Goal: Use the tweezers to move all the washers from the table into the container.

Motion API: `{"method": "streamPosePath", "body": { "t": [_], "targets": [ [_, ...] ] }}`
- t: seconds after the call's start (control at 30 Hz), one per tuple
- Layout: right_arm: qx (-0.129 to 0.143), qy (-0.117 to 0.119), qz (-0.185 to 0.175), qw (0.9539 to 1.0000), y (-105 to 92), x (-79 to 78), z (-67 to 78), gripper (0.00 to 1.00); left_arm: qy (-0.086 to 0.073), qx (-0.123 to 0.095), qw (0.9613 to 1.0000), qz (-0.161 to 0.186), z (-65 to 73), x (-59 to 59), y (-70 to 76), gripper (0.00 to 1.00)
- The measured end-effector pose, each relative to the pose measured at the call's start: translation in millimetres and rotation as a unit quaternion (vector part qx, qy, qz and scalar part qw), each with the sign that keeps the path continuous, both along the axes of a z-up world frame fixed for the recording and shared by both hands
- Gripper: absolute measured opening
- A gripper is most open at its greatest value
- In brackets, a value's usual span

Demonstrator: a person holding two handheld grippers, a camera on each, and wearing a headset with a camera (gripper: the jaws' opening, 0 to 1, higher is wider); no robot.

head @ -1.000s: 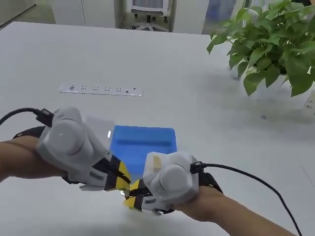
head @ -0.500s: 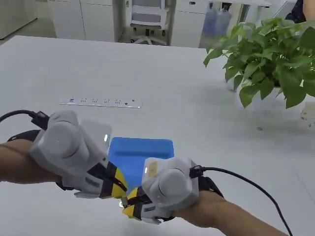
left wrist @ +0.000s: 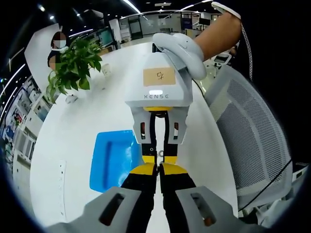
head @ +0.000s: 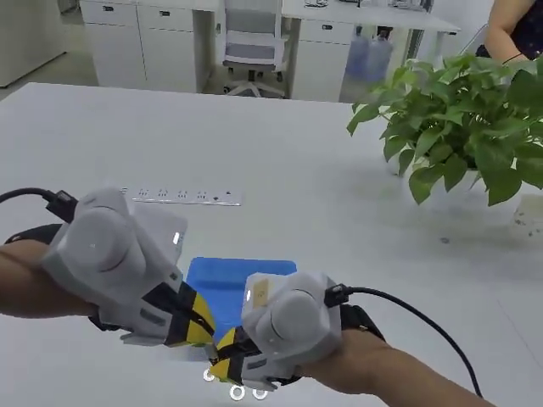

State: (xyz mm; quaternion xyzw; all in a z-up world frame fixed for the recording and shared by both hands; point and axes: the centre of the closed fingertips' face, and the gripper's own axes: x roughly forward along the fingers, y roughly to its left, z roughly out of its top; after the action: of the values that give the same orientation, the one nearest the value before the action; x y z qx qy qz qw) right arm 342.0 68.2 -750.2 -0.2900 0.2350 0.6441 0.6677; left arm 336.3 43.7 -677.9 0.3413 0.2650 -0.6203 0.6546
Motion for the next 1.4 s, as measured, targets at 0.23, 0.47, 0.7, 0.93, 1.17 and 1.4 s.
{"method": "streamPosePath", "body": {
  "t": [0.23, 0.47, 0.7, 0.93, 1.17, 1.4],
  "targets": [
    [-0.002, -0.009, 0.002, 1.0, 2.6, 11.0, 7.3, 0.09, -0.006, -0.001, 1.0, 0.002, 7.3, 8.6, 2.3, 0.06],
    [0.001, -0.011, -0.001, 0.9999, 5.9, 21.7, 11.6, 0.09, -0.013, 0.002, 0.9999, 0.003, 12.0, 19.1, 4.9, 0.06],
    [0.005, -0.016, -0.001, 0.9999, 9.2, 33.3, 17.5, 0.09, -0.019, 0.006, 0.9998, 0.002, 17.2, 30.1, 9.0, 0.06],
    [0.011, -0.024, -0.007, 0.9996, 12.8, 46.4, 19.6, 0.09, -0.029, 0.019, 0.9994, -0.005, 17.1, 44.9, 13.8, 0.06],
    [0.012, -0.026, -0.011, 0.9995, 15.5, 57.0, 16.4, 0.09, -0.032, 0.026, 0.9991, -0.01, 14.2, 54.3, 15.2, 0.06],
    [0.015, -0.019, -0.02, 0.9995, 17.1, 67.2, 10.8, 0.1, -0.03, 0.024, 0.9992, -0.008, 9.1, 63.0, 16.2, 0.06]
  ]
}}
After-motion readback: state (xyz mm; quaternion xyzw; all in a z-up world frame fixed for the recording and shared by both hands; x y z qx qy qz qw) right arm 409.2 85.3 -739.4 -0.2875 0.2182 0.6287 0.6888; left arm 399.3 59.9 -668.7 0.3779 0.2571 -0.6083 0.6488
